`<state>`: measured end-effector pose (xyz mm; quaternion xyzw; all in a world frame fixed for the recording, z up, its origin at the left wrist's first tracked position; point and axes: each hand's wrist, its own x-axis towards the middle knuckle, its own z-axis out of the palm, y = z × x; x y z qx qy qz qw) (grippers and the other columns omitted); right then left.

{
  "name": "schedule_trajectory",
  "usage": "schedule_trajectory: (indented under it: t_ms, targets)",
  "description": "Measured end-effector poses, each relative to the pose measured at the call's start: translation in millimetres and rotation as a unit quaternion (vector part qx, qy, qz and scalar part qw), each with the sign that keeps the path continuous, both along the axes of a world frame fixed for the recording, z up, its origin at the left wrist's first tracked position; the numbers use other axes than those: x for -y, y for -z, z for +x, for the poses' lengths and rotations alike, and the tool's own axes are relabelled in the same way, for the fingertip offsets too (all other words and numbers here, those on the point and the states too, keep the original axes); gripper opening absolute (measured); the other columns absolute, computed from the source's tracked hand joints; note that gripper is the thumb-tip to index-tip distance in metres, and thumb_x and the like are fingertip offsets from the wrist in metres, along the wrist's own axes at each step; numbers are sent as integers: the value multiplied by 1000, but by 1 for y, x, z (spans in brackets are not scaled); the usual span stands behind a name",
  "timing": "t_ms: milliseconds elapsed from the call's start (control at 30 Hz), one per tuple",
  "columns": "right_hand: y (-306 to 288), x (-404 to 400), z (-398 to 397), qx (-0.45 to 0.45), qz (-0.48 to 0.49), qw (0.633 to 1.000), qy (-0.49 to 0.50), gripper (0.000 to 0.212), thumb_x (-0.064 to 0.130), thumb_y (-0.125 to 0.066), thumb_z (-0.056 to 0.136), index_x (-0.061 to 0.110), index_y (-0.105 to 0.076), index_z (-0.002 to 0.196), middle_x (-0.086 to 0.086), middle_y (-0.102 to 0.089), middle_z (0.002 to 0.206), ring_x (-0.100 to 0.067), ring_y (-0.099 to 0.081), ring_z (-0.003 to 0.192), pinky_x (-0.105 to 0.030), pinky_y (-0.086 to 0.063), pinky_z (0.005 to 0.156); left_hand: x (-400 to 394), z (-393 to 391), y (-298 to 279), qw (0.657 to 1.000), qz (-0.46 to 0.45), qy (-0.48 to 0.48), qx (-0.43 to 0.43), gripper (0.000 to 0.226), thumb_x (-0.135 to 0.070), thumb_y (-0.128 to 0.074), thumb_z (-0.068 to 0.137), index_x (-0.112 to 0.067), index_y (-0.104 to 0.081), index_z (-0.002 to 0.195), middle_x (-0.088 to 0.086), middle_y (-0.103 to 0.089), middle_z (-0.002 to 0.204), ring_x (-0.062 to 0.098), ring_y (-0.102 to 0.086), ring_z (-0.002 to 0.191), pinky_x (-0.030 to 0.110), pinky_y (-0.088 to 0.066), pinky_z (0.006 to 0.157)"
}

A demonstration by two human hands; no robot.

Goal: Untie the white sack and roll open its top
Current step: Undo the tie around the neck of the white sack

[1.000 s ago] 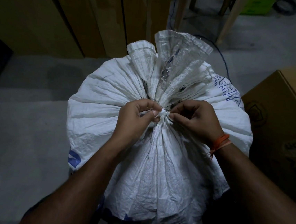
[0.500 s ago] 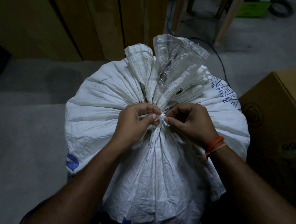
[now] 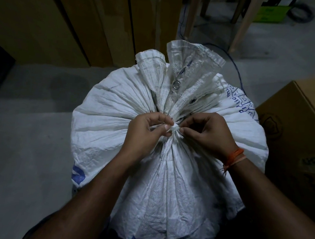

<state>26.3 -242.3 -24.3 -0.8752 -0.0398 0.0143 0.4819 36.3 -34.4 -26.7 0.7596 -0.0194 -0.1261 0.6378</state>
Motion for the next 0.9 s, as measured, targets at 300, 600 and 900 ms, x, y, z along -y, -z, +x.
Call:
schedule_trajectory:
  t_ms: [300,600,900]
  targets:
    - [-8,12,-1,-37,6,998,-40,12,11,-87,81,15,-81,90,-1,-82,86,-20,-78,83,-32,-62,79,2,1,2,1000,8,1,3,14,2,-73,96,-9,-80,94,12,-82,105,15,-81,78,16,-58,74]
    - [-5,4,-1,-21,0,1000,0,13,11,-87,81,23,-82,83,3,-81,80,-6,-75,74,-28,-61,75,2,2,4,1000,4,-1,-1,16,4,-71,96,-8,-80,94,14,-81,108,21,-82,81,26,-64,80]
    - [-17,18,-10,-8,-59,998,25,9,17,-89,79,16,-81,76,5,-78,72,-3,-72,68,-18,-54,66,2,2,4,1000,-4,-10,-3,14,4,-71,97,-6,-80,96,12,-82,104,17,-82,76,23,-63,76]
